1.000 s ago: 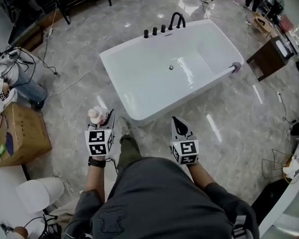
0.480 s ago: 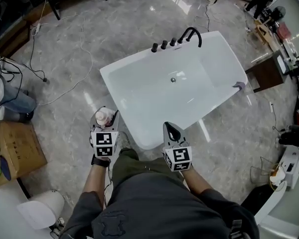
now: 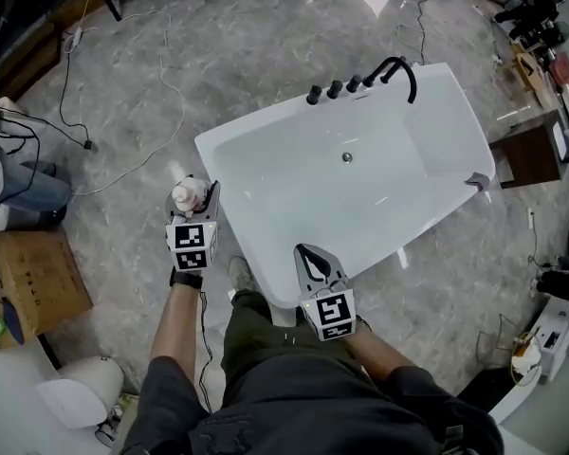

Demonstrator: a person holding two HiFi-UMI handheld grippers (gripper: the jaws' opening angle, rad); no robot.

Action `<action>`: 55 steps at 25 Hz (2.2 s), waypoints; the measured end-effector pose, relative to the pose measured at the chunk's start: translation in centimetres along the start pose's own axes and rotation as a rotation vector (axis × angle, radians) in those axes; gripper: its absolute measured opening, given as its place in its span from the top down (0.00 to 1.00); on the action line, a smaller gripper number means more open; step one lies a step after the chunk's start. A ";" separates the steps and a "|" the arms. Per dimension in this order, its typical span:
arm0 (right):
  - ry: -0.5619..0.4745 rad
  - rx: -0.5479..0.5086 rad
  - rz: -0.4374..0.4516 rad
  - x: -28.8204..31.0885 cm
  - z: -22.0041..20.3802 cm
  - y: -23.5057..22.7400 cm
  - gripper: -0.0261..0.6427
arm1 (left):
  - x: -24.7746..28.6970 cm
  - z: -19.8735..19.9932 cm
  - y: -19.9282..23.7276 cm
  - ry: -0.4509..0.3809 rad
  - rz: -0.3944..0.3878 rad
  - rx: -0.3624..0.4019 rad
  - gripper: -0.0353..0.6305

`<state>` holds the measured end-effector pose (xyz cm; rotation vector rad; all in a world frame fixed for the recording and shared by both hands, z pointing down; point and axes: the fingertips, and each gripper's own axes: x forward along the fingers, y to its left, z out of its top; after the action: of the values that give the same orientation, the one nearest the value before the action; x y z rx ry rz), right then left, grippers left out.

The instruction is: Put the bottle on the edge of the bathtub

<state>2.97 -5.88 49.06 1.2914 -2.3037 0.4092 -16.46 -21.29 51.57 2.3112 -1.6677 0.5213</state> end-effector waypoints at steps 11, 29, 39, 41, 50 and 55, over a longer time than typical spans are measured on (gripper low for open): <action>0.146 0.055 -0.023 3.3 -6.1 -7.0 0.96 | 14.4 -3.9 3.5 0.037 0.035 0.047 0.60; 0.251 0.103 -0.025 10.8 -10.1 -9.2 0.96 | 26.9 -10.0 8.6 0.067 0.048 0.055 0.60; 0.253 0.095 -0.035 14.4 -11.3 -10.1 0.96 | 29.8 -13.1 9.8 0.079 0.038 0.050 0.60; 0.238 0.078 -0.034 15.9 -10.8 -10.6 0.96 | 30.1 -13.5 9.8 0.080 0.033 0.057 0.60; 0.171 0.039 -0.019 21.0 -7.8 -11.2 0.96 | 31.5 -14.6 10.5 0.070 0.030 0.054 0.60; 0.177 0.043 0.005 21.9 -8.2 -10.2 0.96 | 32.0 -15.4 10.5 0.073 0.023 0.067 0.60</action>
<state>3.88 -23.06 67.95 1.2181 -2.1618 0.5551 -19.53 -46.06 78.96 2.2920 -1.6698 0.6680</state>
